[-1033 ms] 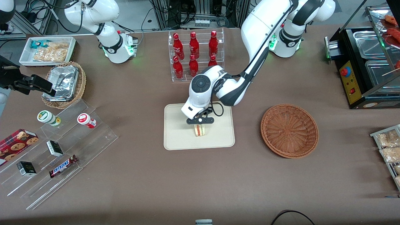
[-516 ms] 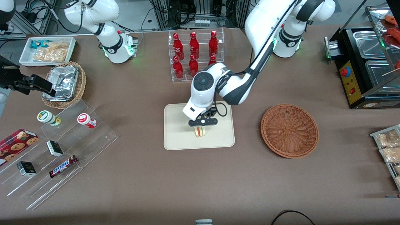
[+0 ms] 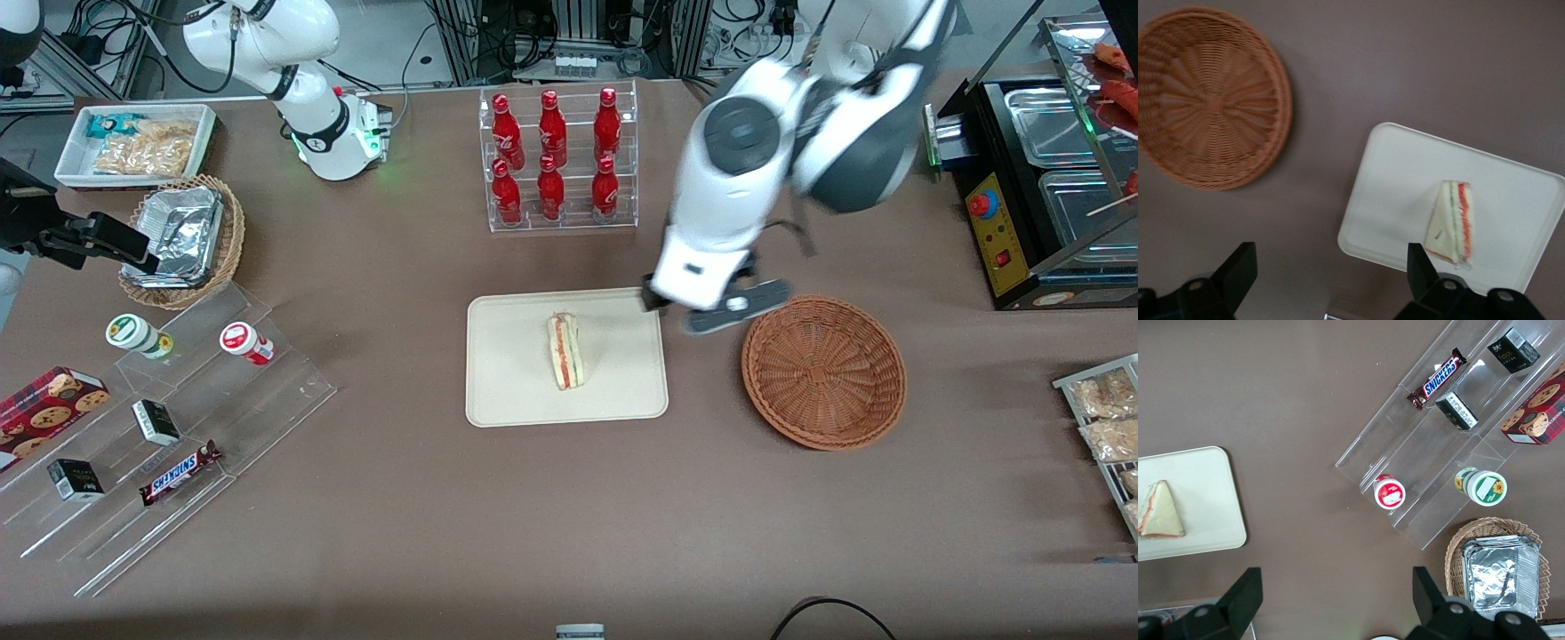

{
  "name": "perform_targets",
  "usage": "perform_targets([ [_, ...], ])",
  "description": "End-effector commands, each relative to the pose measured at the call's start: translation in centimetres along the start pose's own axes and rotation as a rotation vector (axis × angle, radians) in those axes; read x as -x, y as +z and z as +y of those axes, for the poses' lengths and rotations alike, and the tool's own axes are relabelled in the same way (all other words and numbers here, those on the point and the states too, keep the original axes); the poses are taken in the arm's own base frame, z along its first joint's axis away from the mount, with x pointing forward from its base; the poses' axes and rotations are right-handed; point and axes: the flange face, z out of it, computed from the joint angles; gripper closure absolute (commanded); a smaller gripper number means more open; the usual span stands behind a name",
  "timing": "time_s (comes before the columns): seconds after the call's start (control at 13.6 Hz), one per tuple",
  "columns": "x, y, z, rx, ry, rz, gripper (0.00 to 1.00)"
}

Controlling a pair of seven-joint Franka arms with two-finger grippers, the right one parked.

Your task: Place sandwich from basket to tray

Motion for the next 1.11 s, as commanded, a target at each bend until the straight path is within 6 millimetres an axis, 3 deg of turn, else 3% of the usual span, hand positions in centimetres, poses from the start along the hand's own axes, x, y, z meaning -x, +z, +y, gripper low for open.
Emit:
perform_targets([
  [0.0, -1.5, -2.3, -7.3, -0.046, 0.022, -0.028, 0.0],
  [0.15, -3.7, -4.2, -12.6, -0.066, 0.08, -0.065, 0.0],
  [0.3, -5.0, -5.5, -16.7, -0.066, 0.131, -0.087, 0.0],
  [0.52, -5.7, -6.1, -21.4, -0.068, 0.185, -0.113, 0.0],
  [0.66, -5.4, -6.5, -23.5, -0.061, 0.209, -0.113, 0.0],
  [0.89, -4.2, -7.1, -24.7, -0.059, 0.251, -0.115, 0.0],
  [1.03, -4.8, -7.3, -26.9, -0.044, 0.299, -0.123, 0.0],
])
